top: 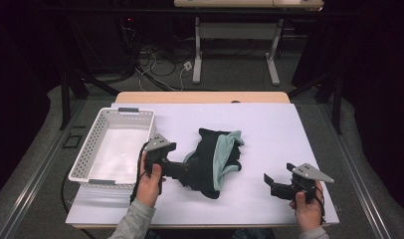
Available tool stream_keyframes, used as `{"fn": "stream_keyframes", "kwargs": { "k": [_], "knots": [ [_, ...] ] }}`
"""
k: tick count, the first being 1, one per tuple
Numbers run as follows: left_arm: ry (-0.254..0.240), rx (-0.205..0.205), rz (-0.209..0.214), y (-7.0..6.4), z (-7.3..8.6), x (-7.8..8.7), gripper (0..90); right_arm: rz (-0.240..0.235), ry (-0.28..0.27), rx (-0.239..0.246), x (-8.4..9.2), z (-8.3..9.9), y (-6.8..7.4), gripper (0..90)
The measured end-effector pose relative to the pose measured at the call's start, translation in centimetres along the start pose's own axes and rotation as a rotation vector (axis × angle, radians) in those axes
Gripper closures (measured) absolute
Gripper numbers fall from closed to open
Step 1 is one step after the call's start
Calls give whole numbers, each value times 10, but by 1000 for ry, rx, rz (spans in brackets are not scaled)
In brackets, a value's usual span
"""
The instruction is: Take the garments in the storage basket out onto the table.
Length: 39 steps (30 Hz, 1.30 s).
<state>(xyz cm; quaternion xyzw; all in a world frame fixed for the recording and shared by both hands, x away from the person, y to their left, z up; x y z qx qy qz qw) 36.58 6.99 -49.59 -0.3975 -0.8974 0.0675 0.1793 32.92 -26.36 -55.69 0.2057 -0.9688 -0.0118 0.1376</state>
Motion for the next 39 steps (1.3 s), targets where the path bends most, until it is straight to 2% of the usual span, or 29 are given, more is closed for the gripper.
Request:
{"fn": "stream_keyframes", "kwargs": {
  "k": [1,5,11,13,16,23,28,33,38,39],
  "knots": [
    [-2,-8,0,2,-1,3,6,-1,-4,4,0,0,0,65],
    [2,25,17,9,-5,14,6,2,-6,-1,1,0,0,65],
    [-12,25,19,21,-11,27,6,0,-4,-1,2,1,-1,65],
    [-21,11,0,28,-12,31,6,-4,-3,4,2,1,0,65],
    [-36,20,-29,39,-13,39,6,-10,-9,4,2,0,1,65],
    [-55,68,-99,67,-8,51,7,-14,4,6,0,2,1,65],
    [-68,111,-118,78,-4,54,7,-12,9,-4,0,3,-1,65],
    [-68,123,-143,86,-1,56,7,-13,9,-5,0,3,-1,65],
    [-78,150,-188,93,2,58,7,-13,8,-5,-1,3,-1,65],
    [-76,145,-198,96,3,58,8,-11,9,-5,-1,3,-1,66]
  ]
}}
Point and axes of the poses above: each handheld gripper's, and its own axes: x roughly backward along the jaws, z roughly out of its underside, y roughly to its left, the point moved 7 cm from there along -x, roughly forward along the jaws, and after that the axes turned 10 degrees about -y, right-handed, at the moved point
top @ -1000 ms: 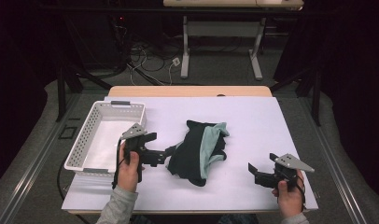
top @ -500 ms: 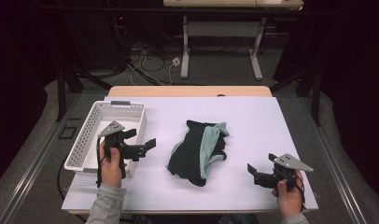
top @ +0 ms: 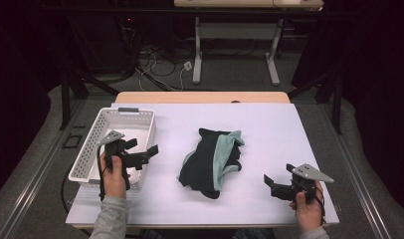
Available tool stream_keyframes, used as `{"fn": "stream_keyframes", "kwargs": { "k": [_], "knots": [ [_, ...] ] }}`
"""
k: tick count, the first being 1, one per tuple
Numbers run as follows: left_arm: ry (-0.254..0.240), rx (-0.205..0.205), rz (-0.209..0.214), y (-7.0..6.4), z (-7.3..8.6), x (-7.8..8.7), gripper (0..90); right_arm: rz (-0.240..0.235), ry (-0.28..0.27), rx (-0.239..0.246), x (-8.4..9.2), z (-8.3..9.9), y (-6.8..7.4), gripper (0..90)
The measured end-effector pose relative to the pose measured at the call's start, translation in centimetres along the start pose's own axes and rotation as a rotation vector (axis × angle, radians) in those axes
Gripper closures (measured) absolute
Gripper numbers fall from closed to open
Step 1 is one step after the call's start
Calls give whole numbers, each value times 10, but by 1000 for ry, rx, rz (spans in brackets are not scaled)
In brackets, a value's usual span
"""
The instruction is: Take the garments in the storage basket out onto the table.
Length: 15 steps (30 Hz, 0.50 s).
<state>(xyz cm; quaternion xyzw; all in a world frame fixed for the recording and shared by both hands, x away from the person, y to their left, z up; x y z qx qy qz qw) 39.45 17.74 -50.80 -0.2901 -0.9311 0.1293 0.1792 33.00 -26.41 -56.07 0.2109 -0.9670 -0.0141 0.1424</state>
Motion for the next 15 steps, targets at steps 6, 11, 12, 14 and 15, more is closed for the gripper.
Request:
{"fn": "stream_keyframes", "kwargs": {
  "k": [6,11,12,14,15],
  "knots": [
    [-6,4,-28,5,0,1,15,0,6,-5,0,1,0,66],
    [-12,2,-46,8,0,2,14,2,7,-4,-1,2,-1,66],
    [-14,0,-53,9,0,2,14,2,6,-4,-1,2,0,67],
    [-19,2,-58,10,-1,3,14,-1,12,-7,-1,2,0,67],
    [-24,3,-60,10,-1,3,15,-1,16,-1,-1,3,0,67]
  ]
}}
Point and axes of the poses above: each handheld gripper's, and its own axes: x roughly backward along the jaws, z roughly out of its underside, y roughly to its left, the point moved 7 cm from there along -x, roughly forward along the jaws, and after that the axes turned 10 degrees about -y, right-handed, at the moved point
